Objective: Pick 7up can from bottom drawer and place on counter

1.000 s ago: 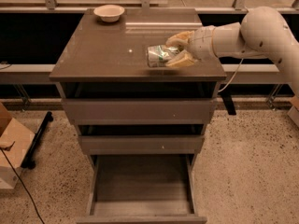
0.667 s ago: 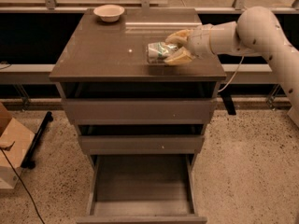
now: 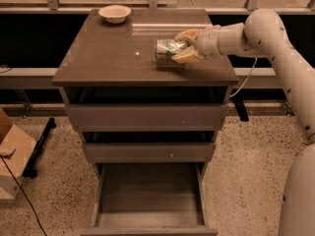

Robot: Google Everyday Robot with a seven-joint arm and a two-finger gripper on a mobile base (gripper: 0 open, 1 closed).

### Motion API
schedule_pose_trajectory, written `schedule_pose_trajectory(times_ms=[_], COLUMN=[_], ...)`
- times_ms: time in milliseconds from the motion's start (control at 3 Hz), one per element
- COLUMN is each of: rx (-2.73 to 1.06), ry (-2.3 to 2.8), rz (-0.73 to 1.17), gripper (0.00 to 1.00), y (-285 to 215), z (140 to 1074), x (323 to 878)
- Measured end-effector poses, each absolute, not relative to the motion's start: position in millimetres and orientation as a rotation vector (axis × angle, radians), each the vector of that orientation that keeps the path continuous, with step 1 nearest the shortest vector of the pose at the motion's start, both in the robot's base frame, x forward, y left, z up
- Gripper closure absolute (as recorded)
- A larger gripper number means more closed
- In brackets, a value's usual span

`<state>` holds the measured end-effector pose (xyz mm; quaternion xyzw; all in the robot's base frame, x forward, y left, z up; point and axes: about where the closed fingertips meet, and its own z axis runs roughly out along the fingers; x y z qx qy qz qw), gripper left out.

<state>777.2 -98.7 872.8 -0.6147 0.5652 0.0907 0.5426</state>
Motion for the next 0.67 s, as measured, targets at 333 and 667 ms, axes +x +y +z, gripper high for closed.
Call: schedule_pose_trajectory(times_ms=[333, 667], rx=[-1.461, -1.464], ry=[1.339, 1.338], rz=[0.217, 0.221], gripper=[0.11, 0.00], y=[-96.4, -93.8], z=[872.8, 871.5], x=[777.2, 777.4])
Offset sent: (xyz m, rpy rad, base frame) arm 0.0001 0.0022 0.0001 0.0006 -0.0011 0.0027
